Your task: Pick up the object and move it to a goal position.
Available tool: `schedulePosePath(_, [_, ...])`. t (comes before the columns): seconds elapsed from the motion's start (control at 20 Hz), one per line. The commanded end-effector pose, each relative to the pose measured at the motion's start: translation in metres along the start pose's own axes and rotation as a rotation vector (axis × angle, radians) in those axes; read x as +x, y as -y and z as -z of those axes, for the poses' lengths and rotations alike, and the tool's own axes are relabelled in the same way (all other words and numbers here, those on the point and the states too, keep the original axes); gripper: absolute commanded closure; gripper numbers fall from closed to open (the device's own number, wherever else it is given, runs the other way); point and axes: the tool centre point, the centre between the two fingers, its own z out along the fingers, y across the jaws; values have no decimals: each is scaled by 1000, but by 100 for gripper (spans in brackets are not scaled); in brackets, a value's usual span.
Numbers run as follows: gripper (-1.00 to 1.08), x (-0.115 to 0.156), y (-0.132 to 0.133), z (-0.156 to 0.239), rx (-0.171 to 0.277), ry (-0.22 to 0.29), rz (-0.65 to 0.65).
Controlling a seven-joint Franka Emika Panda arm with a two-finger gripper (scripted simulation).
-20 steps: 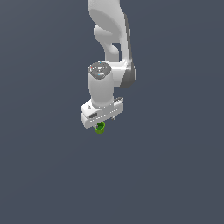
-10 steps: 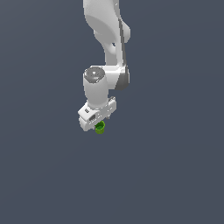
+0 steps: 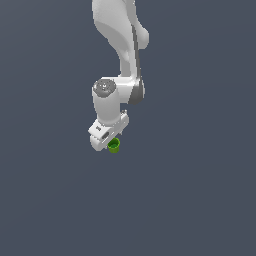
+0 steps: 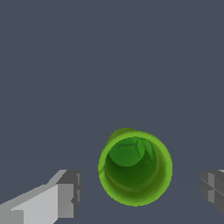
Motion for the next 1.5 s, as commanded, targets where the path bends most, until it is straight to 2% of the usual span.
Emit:
schedulePosePath(0.0, [-92, -2, 0, -2, 0, 0, 19])
schedulePosePath(0.4, [-92, -3, 0, -5, 1, 0, 25])
schedulePosePath(0.9, [-92, -3, 1, -46, 1, 0, 29])
schedulePosePath(1.15, [-92, -3, 0, -53, 1, 0, 29])
schedulePosePath(1.2, [108, -3, 0, -53, 1, 0, 29])
schedulePosePath(1.45, [108, -3, 0, -53, 1, 0, 29])
